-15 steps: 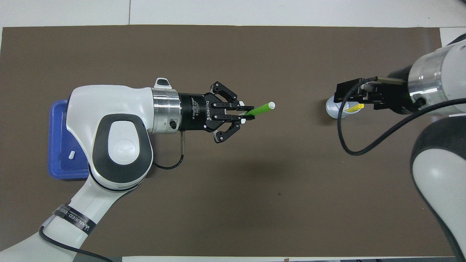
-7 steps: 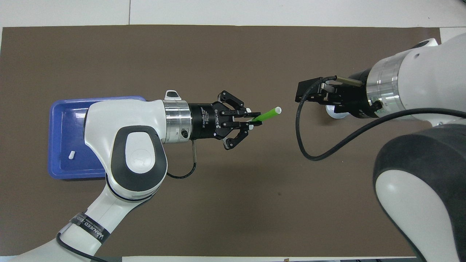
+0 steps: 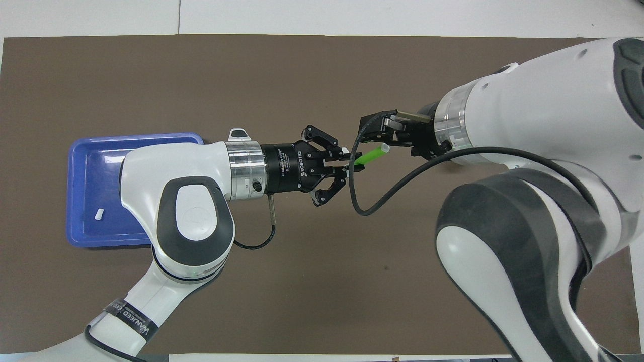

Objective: Transfer and insert pens with both arms
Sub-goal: 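Grasp the green pen with the right gripper from the left gripper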

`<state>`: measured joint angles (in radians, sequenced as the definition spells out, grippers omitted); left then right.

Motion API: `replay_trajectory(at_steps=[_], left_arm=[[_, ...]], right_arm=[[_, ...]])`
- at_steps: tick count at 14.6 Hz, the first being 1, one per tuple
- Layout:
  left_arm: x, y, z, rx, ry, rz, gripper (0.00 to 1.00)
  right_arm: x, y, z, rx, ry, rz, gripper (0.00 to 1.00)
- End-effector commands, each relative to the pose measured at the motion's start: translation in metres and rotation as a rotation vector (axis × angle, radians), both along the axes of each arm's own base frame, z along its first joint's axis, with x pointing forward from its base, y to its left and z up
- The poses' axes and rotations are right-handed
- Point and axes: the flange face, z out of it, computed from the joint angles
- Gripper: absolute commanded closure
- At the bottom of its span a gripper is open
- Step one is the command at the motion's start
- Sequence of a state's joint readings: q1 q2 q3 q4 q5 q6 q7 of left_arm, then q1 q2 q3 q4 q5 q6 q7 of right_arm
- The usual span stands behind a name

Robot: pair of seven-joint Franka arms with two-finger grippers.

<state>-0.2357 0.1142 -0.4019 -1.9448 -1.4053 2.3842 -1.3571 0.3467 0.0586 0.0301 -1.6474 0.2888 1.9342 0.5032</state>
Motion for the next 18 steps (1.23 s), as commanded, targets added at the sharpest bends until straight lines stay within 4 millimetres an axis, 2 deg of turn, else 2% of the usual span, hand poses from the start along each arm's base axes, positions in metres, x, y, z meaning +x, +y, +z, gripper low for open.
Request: replay_trajectory(at_steps=[1,5,7,10,11,13,14,18], left_arm=[[-0.0082,0.002,0.0007,-0.009,-0.007,0.029,1.0],[-0.0075,0.0031,0.0,-0.009,-0.005,0.04,1.0],[-0.008,0.0028,-0.0007,-0.01,-0.003,0.043,1.0],[-0.008,0.0027,-0.0007,-0.012,-0.003,0.049,1.0],[-0.01,0.0,-0.0006,-0.014,-0.001,0.048,1.0],[-0.0096,0.0005,-0.0006,-0.015,-0.001,0.053,1.0],[-0.0096,0.0005,-0.0006,-0.015,0.0,0.054,1.0],[-0.0112,-0.0019,-0.0004,-0.02,0.001,0.075,1.0]], right_arm=[[-0.0044,-0.0009,0.003,0.017,0.01,-0.015,0.05],[-0.0049,-0.0001,0.0029,0.016,0.012,-0.013,0.16],[-0.0083,0.0075,0.0029,0.017,0.012,0.0,0.26],[-0.0092,0.0083,0.0037,0.017,0.012,0.002,0.6],[-0.009,0.0083,0.0038,0.018,0.011,0.002,0.66],[-0.0084,0.0083,0.0032,0.017,0.008,0.003,0.95],[-0.0067,0.0076,0.004,0.02,0.0,0.0,1.0],[-0.0053,0.0058,0.006,0.018,-0.012,0.006,1.0]])
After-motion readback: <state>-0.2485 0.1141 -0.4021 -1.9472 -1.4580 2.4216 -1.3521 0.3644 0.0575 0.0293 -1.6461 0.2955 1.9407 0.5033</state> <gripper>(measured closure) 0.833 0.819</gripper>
